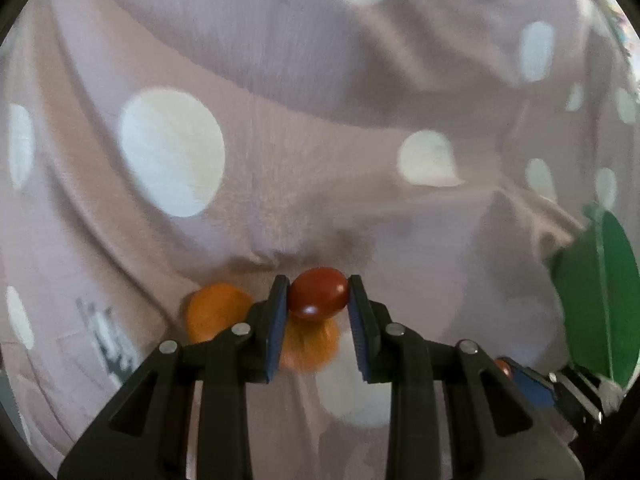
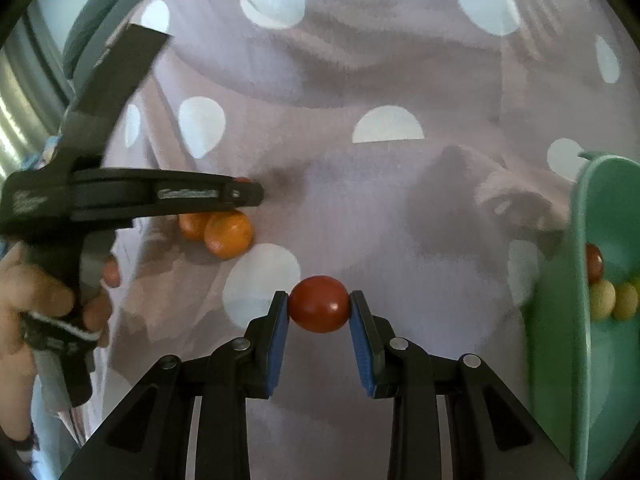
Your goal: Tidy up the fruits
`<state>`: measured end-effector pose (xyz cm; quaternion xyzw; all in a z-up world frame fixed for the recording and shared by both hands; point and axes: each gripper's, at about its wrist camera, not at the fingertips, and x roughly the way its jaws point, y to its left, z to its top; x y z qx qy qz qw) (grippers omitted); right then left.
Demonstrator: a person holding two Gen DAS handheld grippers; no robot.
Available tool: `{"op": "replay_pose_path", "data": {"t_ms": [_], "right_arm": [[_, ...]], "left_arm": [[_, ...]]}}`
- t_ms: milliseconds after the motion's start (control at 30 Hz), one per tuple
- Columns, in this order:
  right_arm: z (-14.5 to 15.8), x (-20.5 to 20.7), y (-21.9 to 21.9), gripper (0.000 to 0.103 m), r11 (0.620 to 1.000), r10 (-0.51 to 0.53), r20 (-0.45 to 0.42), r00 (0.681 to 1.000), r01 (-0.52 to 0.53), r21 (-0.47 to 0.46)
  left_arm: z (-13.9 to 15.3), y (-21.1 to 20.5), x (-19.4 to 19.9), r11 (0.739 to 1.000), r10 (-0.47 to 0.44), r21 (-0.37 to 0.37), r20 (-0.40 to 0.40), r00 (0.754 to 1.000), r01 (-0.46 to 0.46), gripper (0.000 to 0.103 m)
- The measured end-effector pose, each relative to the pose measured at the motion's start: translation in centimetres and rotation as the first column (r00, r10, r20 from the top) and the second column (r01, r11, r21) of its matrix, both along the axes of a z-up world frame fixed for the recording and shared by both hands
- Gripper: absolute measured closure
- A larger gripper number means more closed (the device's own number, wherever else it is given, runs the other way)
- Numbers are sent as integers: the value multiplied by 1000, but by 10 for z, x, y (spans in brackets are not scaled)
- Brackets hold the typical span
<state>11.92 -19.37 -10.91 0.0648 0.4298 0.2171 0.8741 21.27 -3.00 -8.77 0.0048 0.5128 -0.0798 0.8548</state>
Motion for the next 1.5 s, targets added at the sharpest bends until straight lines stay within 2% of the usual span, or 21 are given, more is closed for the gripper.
{"op": "replay_pose_path", "data": {"t_ms": [200, 233, 400, 500, 700, 1167, 1500], "right_arm": [[7, -34, -3, 71, 1000, -20, 30, 999, 20, 7], [8, -41, -3, 71, 1000, -20, 33, 999, 20, 4], [8, -67, -7, 71, 1000, -20, 34, 999, 21, -12], [11, -83, -7, 71, 1000, -20, 34, 999, 20, -7], [13, -112, -5, 71, 1000, -2, 33, 999, 3, -22], [31, -142, -7, 71, 999, -25, 82, 996, 27, -23], [46, -141, -36, 71, 996, -81, 129, 988, 83, -11]], "left_arm": [[20, 12, -59, 999, -45, -25, 69, 997, 46, 74], [23, 23, -64, 999, -42, -29, 68, 997, 44, 74], [11, 22, -108, 999, -43, -27, 40, 998, 44, 74], [8, 22, -137, 998, -35, -57, 19, 999, 36, 74], [7, 23, -171, 998, -14, -58, 4, 1000, 14, 74], [30, 13, -192, 999, -24, -37, 63, 998, 26, 74], [52, -28, -172, 995, -92, -40, 108, 990, 97, 74]]}}
